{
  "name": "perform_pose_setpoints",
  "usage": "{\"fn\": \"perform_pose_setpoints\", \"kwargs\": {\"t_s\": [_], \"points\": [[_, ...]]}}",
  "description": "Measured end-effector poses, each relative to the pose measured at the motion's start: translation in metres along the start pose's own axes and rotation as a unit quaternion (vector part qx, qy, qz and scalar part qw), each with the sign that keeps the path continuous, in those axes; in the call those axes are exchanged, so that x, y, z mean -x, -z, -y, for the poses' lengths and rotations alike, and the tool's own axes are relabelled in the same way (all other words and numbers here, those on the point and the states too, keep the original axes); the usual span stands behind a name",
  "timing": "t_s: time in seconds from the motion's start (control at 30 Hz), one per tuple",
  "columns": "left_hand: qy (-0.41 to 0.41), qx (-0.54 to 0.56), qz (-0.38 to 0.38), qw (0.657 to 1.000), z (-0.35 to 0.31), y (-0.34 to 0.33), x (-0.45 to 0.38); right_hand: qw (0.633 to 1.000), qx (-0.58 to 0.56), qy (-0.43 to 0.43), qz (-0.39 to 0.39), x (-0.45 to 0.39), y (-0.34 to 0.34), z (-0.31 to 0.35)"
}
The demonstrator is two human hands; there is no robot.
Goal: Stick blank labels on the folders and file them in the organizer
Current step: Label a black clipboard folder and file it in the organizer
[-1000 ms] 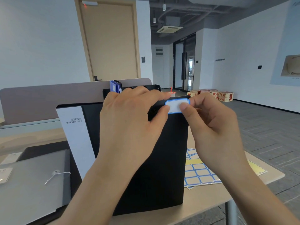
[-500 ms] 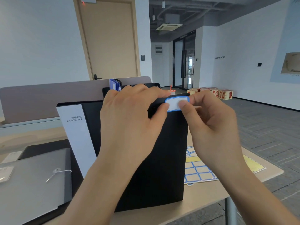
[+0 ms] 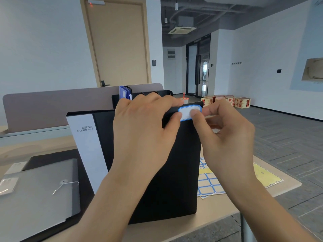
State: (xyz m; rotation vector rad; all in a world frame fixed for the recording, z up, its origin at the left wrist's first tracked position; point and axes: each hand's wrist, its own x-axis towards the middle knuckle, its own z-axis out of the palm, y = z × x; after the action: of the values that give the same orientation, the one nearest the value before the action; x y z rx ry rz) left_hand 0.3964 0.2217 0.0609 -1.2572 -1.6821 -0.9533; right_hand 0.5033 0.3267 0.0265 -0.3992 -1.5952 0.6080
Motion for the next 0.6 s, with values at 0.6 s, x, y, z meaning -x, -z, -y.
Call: {"fn": "perform_pose_setpoints", "kwargs": {"t_s": [0.6], "points": [[0.036,0.002,-0.003,0.999,-0.0033,-0.0038,-0.0019,0.993,-0.106,-0.060,0.008,-0.0029,0.0062,-0.0045]]}}
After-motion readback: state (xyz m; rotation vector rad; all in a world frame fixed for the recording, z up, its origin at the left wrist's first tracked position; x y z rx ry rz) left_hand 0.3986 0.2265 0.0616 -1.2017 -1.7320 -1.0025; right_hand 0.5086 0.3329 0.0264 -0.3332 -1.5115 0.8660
